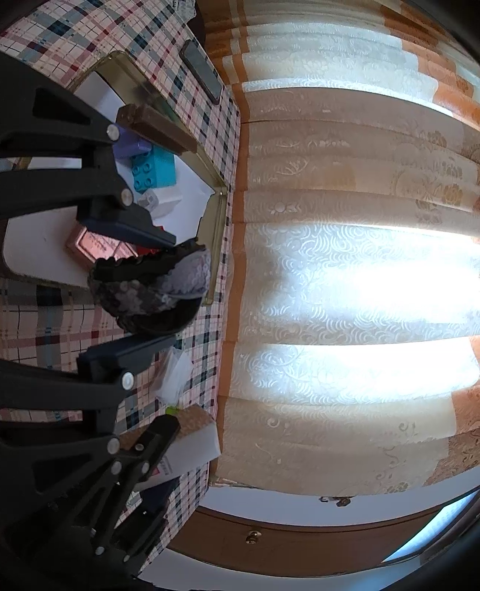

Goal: Organize rigid objects
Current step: 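Lift the cup and white box and carry both over the gold tray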

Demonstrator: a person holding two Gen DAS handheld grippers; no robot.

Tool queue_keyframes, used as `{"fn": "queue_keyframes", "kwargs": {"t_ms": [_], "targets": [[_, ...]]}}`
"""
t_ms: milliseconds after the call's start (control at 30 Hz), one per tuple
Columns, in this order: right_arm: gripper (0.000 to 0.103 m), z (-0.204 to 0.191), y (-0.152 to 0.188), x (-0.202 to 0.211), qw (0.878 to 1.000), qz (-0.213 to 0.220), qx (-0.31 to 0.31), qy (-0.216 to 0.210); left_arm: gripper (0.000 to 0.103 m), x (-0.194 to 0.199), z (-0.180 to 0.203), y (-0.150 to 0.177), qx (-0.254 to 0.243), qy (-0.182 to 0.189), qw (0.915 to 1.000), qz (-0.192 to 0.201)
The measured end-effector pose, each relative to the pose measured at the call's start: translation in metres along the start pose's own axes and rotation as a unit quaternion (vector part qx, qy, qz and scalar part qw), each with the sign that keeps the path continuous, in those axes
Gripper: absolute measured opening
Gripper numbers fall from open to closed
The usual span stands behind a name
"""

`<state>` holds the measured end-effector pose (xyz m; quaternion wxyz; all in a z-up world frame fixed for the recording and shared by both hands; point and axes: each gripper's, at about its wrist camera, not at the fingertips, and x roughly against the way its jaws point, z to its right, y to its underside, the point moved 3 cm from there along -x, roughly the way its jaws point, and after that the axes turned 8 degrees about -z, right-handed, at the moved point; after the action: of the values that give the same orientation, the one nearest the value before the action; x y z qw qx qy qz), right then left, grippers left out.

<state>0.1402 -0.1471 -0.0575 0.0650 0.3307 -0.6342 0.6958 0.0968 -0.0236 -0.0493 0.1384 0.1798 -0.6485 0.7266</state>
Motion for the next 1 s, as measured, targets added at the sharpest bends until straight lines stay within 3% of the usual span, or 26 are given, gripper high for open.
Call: {"fn": "queue_keyframes", "kwargs": {"t_ms": [1000], "targets": [[0.044,-0.042,-0.002,-0.004,0.999,0.005,0.025,-0.032,0.045,0.013,-0.04,0.0,0.032,-0.009,0.9993,0.019]]}}
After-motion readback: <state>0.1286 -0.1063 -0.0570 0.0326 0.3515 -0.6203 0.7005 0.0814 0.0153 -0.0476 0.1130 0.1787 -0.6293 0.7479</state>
